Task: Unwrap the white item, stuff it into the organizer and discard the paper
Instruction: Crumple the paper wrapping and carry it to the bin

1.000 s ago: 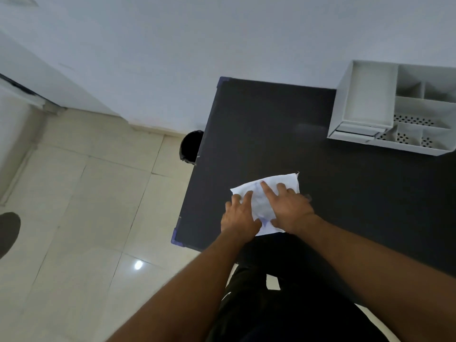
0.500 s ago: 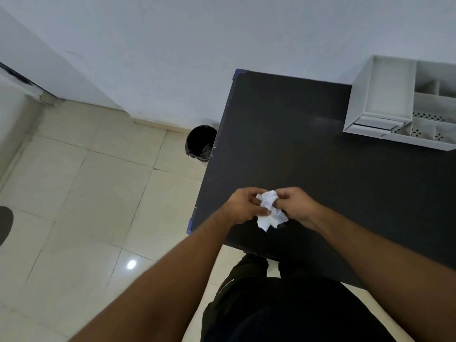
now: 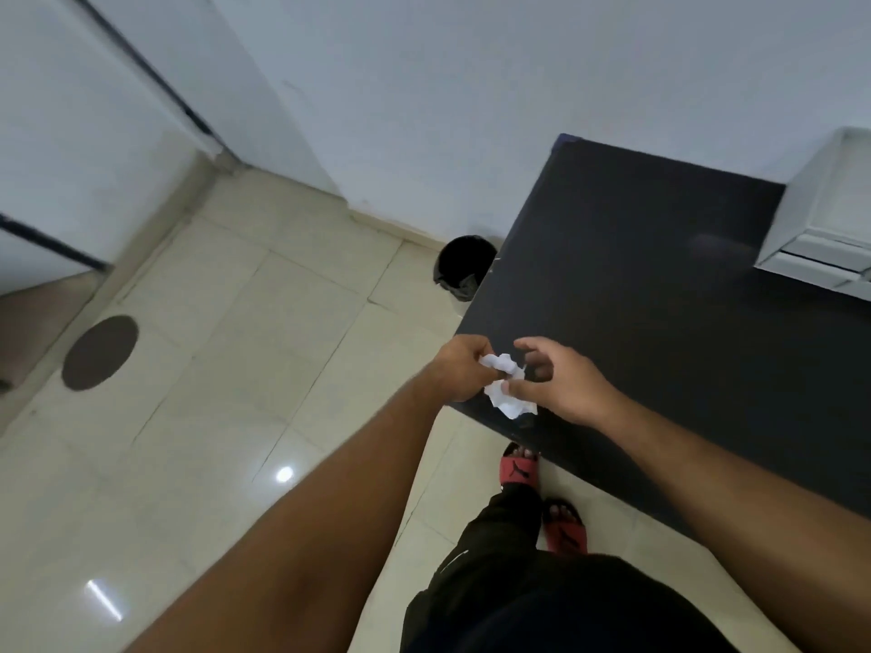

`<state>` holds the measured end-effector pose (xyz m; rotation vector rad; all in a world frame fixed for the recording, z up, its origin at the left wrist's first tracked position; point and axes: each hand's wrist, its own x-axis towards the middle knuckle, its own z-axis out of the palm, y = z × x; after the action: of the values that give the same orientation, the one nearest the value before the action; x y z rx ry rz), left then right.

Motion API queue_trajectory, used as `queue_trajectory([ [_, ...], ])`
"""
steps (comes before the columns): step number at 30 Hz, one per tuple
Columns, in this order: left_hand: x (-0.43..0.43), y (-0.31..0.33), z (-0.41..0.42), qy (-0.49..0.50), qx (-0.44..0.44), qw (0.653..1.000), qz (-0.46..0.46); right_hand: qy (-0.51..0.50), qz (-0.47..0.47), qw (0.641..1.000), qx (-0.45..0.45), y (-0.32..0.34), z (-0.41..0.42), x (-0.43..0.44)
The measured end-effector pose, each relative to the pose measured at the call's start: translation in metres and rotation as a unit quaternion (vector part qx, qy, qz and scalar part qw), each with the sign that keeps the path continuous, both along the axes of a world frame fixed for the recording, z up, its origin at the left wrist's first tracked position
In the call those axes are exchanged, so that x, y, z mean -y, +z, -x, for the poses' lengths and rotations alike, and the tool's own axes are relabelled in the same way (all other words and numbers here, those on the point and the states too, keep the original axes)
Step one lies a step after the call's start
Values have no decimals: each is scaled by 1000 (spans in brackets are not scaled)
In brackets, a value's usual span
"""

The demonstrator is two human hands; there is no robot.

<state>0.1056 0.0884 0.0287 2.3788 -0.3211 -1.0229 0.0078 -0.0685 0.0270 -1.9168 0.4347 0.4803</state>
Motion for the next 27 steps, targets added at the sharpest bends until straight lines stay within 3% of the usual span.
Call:
queue_trajectory([
  [4, -33, 11, 25, 45, -29, 998, 26, 107, -92, 990, -20, 1, -2, -29],
  [7, -62, 12, 35, 110, -15, 993, 42, 108, -83, 991, 0, 0, -4, -61],
  [14, -121, 8, 12, 217, -18, 972, 88, -20, -47, 999, -1, -11, -36, -131],
  [21, -201, 1, -65, 170, 50, 984, 38, -45, -2, 999, -7, -15, -115, -221],
  [27, -244, -2, -134, 160, 21, 985, 61, -123, -6, 991, -56, -15, -175, -270],
])
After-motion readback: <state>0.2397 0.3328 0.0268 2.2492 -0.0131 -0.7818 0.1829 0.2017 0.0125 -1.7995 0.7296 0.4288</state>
